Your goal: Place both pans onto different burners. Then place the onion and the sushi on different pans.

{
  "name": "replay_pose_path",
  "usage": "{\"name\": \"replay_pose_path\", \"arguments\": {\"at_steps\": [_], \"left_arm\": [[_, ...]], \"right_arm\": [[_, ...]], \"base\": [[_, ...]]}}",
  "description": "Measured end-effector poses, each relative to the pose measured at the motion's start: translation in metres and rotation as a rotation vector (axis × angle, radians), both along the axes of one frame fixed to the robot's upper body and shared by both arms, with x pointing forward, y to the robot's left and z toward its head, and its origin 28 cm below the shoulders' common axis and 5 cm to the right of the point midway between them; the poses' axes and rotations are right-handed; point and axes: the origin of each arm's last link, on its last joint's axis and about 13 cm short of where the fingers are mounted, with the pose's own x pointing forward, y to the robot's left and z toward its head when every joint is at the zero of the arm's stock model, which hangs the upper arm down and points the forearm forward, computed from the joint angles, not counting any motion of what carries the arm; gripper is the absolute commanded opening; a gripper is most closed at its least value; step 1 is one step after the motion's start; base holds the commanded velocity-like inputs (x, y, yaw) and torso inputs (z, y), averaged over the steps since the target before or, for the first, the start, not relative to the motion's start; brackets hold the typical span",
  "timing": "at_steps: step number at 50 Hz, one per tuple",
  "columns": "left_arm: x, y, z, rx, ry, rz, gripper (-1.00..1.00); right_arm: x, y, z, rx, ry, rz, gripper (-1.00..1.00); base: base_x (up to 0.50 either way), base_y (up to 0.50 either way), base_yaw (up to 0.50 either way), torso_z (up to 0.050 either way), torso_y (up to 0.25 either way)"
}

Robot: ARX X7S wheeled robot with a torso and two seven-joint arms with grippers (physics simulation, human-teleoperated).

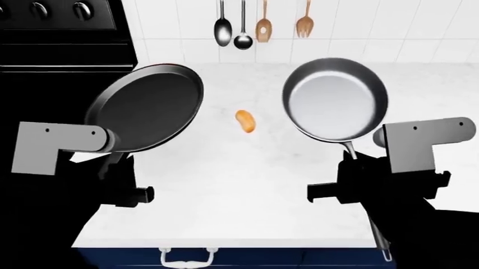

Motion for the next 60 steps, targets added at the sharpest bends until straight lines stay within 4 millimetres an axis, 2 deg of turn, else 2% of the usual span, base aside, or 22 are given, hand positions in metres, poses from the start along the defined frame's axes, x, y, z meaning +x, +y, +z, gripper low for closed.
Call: {"name": "replay_pose_path", "arguments": {"at_steps": [15, 60], "left_arm": [[-0.0032, 0.0009, 0.0053, 0.041, -0.026, 0.003, -1.00], [-0.0036, 0.0025, 0.0019, 0.044, -0.019, 0.009, -1.00]], "right_arm": [[-0.0002, 0.0004, 0.0002, 0.001, -0.010, 0.003, -1.00], [-0.0008, 0.0041, 0.0003, -0.004, -0.012, 0.024, -1.00]], "base": [[0.00, 0.50, 0.00, 0.001, 0.004], [0.00, 0.50, 0.00, 0.002, 0.004]]}}
